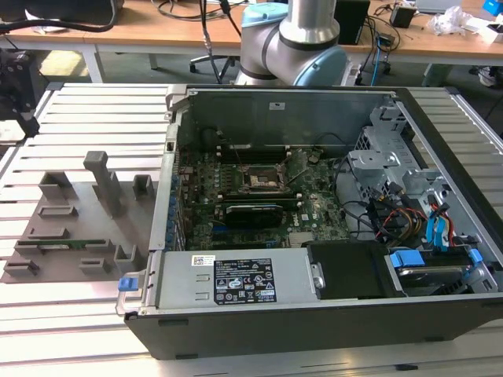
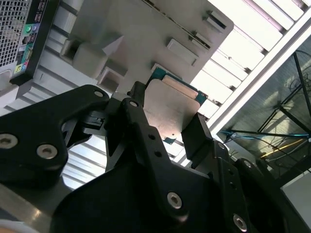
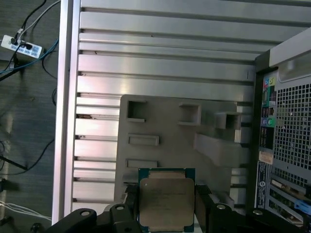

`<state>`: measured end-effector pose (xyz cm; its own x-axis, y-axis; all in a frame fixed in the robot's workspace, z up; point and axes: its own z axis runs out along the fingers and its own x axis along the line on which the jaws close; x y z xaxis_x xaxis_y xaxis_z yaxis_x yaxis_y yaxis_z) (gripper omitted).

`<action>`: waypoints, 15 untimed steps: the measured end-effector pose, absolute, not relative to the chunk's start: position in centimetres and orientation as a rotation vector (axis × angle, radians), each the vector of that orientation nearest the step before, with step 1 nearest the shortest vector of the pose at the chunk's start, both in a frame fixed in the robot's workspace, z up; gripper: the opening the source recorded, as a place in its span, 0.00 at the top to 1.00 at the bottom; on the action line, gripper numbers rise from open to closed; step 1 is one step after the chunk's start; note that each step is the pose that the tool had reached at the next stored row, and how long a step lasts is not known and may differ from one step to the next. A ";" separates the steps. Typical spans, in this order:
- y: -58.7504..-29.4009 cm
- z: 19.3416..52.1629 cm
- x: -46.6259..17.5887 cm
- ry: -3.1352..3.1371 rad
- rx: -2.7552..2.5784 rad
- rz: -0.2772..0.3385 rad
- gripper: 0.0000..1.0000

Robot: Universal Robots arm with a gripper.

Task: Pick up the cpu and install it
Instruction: 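Pick up the cpu and move it towards the insertion slot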

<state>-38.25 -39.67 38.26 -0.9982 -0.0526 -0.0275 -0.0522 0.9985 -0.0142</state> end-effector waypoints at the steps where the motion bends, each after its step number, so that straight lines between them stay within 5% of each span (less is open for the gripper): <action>1: -39.7 38.3 -37.8 3.113 -0.082 -0.021 0.45; 15: -39.7 38.3 -33.6 3.112 -0.082 -0.021 0.45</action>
<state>-33.56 -39.67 38.26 -0.9982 -0.0526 -0.0276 -0.0522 0.9985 -0.0142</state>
